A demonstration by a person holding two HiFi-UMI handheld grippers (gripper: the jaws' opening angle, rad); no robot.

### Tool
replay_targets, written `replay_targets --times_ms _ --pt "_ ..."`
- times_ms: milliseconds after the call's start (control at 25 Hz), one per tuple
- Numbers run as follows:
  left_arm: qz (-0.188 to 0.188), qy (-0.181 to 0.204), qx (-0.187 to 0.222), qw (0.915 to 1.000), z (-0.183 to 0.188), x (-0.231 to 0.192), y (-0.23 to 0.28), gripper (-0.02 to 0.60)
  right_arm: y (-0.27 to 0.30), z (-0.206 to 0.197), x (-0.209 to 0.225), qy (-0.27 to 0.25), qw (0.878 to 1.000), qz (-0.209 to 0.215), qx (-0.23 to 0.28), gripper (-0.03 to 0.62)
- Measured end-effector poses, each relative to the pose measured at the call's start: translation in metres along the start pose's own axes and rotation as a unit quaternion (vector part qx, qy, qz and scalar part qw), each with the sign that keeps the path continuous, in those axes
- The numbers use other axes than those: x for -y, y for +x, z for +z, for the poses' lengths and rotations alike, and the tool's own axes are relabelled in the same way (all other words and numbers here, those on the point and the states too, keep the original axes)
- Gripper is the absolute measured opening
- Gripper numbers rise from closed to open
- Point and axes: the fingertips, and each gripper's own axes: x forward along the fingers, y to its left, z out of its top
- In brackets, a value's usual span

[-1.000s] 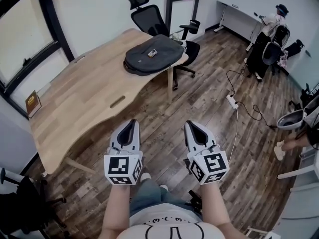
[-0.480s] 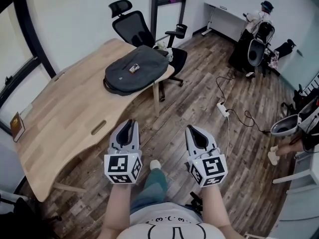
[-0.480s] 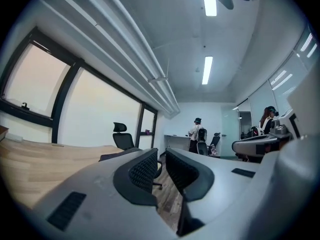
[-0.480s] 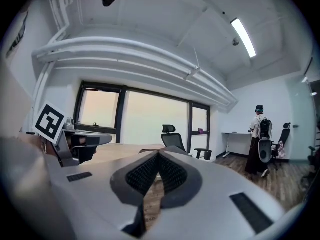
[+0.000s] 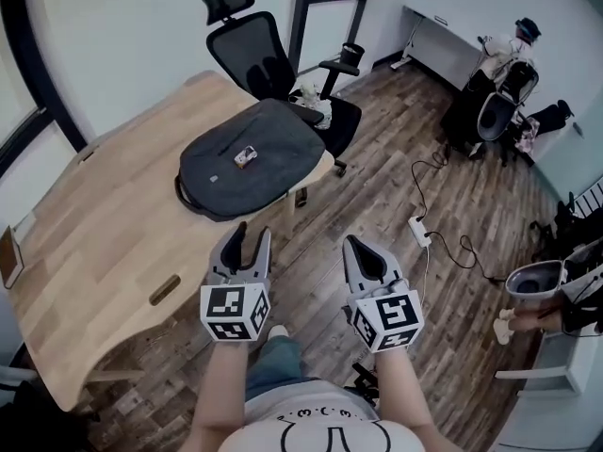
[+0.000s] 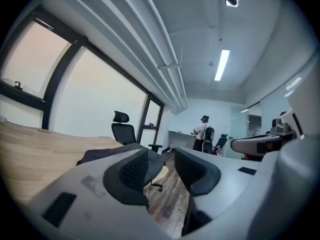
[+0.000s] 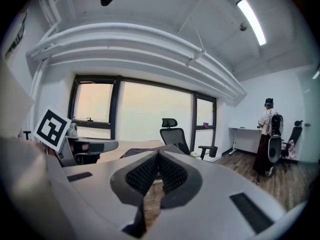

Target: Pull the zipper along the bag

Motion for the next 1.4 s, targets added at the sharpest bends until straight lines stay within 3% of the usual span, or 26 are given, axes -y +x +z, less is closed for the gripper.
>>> replay_targets --times_ms 200,280,320,360,520,560,640,720,1120,1280,1400 --pt "0.007 0.008 -0.006 0.9999 0.006 -0.019 0.045 0.146 0.059 0.013 0.027 0.037 0.999 0.018 0.014 0.052" --pt "0.015 0.003 -0.012 0.9998 0.002 -0.028 0.054 0.146 0.077 0.015 0.026 0.05 0.998 0.044 0.017 0.053" --pt "0.019 -0.001 -0.016 0.9997 -0.001 -0.032 0.057 0.146 0.085 0.015 0.023 0.057 0.996 0.063 0.014 0.175" --pt "0.025 -0.004 -0.02 0.9995 -0.004 -0.035 0.059 0.146 0.093 0.014 0.021 0.061 0.995 0.079 0.01 0.34" --pt "0.051 -0.007 -0.029 0.9983 -0.012 -0.046 0.071 0.146 0.12 0.011 0.029 0.039 0.995 0.091 0.001 0.352" --pt "0.059 -0.008 -0.029 0.9978 -0.012 -0.049 0.074 0.153 0.127 0.011 0.033 0.034 0.995 0.093 0.002 0.381" --pt "0.079 -0.007 -0.028 0.9964 -0.013 -0.056 0.079 0.238 0.142 0.01 0.039 0.028 0.994 0.104 0.004 0.423" --pt "0.104 -0.003 -0.03 0.9941 -0.014 -0.063 0.085 0.258 0.158 0.011 0.046 0.023 0.992 0.122 0.005 0.44" --pt "0.221 -0.02 -0.049 0.9738 -0.042 -0.064 0.144 0.259 0.245 -0.004 0.088 -0.014 0.967 0.252 -0.047 0.435" --pt "0.258 -0.029 -0.063 0.9638 -0.061 -0.052 0.17 0.259 0.278 -0.015 0.105 -0.028 0.952 0.297 -0.07 0.364" --pt "0.289 -0.043 -0.071 0.9536 -0.079 -0.043 0.181 0.259 0.3 -0.025 0.117 -0.045 0.946 0.311 -0.079 0.194"
